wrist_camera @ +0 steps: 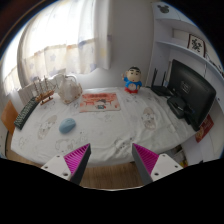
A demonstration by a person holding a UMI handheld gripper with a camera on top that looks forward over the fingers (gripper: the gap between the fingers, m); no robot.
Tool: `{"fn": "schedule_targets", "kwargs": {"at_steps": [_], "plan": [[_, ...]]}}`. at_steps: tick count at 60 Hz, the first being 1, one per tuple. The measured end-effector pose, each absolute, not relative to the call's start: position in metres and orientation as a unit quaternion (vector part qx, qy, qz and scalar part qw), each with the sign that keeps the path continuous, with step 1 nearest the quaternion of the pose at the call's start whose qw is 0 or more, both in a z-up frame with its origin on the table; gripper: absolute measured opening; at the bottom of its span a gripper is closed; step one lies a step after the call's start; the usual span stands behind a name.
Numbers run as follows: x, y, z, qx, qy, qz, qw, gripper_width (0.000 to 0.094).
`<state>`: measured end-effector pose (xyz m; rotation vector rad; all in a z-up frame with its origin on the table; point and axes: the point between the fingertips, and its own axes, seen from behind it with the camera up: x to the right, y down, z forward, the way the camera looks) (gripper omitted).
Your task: Arrange mouse
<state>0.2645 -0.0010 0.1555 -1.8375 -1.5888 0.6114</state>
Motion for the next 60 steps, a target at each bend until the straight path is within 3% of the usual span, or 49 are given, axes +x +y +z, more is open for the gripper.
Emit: {"fn": "schedule_targets", "kwargs": {"at_steps": [12,32,38,60], "plan": [[0.245,-0.049,0.136,-0.686,-0.614,0.246,0.303,0.0866],[0.213,-0.198,0.115,-0.632,-0.654,0.316,0.270,0.0853],[0.199,-0.211,0.103,-0.624,-0.652,0.318,0.291,0.0856],[0.126,-0.225,0.020,-0.631,-0.637,0.323,0.303,0.0859]]}}
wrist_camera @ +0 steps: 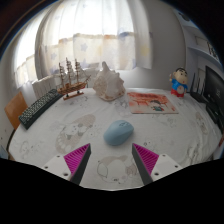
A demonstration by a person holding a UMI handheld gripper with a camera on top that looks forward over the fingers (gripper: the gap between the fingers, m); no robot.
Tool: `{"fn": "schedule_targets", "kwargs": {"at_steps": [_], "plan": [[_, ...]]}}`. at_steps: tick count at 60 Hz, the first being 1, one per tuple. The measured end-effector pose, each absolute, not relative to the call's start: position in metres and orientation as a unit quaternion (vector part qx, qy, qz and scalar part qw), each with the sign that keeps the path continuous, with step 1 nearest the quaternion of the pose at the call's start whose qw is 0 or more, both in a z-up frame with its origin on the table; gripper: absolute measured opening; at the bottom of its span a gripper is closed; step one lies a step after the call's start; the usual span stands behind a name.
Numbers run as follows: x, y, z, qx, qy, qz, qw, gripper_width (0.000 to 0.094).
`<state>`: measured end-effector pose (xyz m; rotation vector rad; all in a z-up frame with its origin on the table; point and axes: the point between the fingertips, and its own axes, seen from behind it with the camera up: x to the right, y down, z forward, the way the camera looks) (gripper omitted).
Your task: Arrange mouse
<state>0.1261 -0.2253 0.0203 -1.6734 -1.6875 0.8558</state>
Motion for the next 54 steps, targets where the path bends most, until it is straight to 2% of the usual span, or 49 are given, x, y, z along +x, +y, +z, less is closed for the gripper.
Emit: {"fn": "schedule_targets", "kwargs": {"at_steps": [8,14,32,39,44,47,54], "plan": [[0.097,-0.220,0.001,-0.623,-0.644,0.312,0.316,0.0857],[0.078,-0.223,-0.008,-0.628,-0.645,0.313,0.303,0.0857],[0.031,-0.230,-0.012,-0.624,-0.649,0.320,0.295,0.0845],[0.019,-0.232,-0.012,-0.621,-0.651,0.325,0.293,0.0764],[0.012,-0.228,-0.012,-0.620,-0.652,0.322,0.294,0.0624],[0.010,-0.227,-0.012,-0.619,-0.653,0.321,0.295,0.0506],[0.007,-0.227,-0.009,-0.605,-0.672,0.311,0.292,0.0439]]}}
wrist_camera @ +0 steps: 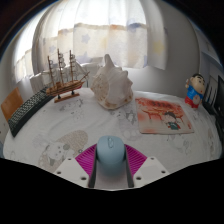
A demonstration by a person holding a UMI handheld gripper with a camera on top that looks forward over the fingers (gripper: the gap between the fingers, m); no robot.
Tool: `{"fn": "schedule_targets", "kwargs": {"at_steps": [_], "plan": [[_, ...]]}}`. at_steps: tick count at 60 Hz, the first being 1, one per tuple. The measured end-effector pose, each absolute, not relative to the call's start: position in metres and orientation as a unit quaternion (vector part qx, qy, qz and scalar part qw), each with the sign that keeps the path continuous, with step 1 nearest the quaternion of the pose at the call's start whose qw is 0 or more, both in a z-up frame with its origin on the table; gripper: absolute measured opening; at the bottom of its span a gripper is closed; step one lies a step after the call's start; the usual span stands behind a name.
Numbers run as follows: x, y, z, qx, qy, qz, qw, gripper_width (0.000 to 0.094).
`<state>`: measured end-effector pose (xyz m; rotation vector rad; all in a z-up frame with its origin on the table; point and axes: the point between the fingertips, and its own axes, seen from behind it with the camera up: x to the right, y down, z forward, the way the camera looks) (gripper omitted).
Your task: Arrange mouse
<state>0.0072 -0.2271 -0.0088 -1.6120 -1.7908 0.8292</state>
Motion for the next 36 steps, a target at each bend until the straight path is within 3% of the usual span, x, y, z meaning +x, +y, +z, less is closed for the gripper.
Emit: {"fn": "schedule_targets", "kwargs": {"at_steps": [5,17,22,29,36], "plan": [[0.002,-0.224,0.020,-0.602,-0.670,0.323,0.291,0.0413],[-0.047,-0.176,0.136,-0.572,-0.652,0.364,0.341,0.0404],[-0.080,-0.141,0.159,-0.577,-0.638,0.367,0.353,0.0403],[-0.132,-0.076,0.150,-0.591,-0.628,0.348,0.369,0.0403],[-0.167,-0.034,0.086,-0.611,-0.635,0.323,0.345,0.0402]]}}
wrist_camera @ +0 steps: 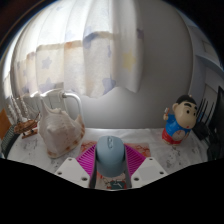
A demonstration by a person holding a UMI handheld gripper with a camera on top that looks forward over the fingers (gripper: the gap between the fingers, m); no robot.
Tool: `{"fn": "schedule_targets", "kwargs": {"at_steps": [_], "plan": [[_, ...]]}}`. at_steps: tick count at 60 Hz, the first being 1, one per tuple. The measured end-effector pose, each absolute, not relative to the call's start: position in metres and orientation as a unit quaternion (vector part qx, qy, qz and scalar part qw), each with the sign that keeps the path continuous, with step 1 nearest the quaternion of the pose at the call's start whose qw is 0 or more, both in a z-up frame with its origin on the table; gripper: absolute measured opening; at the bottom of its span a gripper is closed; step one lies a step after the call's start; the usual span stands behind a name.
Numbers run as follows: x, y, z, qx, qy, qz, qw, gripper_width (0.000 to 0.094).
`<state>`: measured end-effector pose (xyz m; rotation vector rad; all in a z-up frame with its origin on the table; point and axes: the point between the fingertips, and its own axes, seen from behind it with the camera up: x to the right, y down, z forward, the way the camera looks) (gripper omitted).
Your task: Arrange mouse
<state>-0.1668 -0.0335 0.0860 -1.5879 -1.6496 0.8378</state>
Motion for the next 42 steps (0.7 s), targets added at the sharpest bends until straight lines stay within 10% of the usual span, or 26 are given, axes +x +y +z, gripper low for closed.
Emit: {"fn": "schedule_targets", "kwargs": {"at_steps": [10,18,20,42], "plan": [[-0.175,-0.009,-0.001,-0.621,-0.658,0.290,0.311,0.0427],[-0.167,0.002,-0.013,-0.637,-0.650,0.281,0.304,0.0751],[-0.162,0.005,-0.007,-0.641,-0.650,0.275,0.303,0.0860],[0.030,0.008,0.144,-0.651,-0.653,0.274,0.273,0.0857]]}}
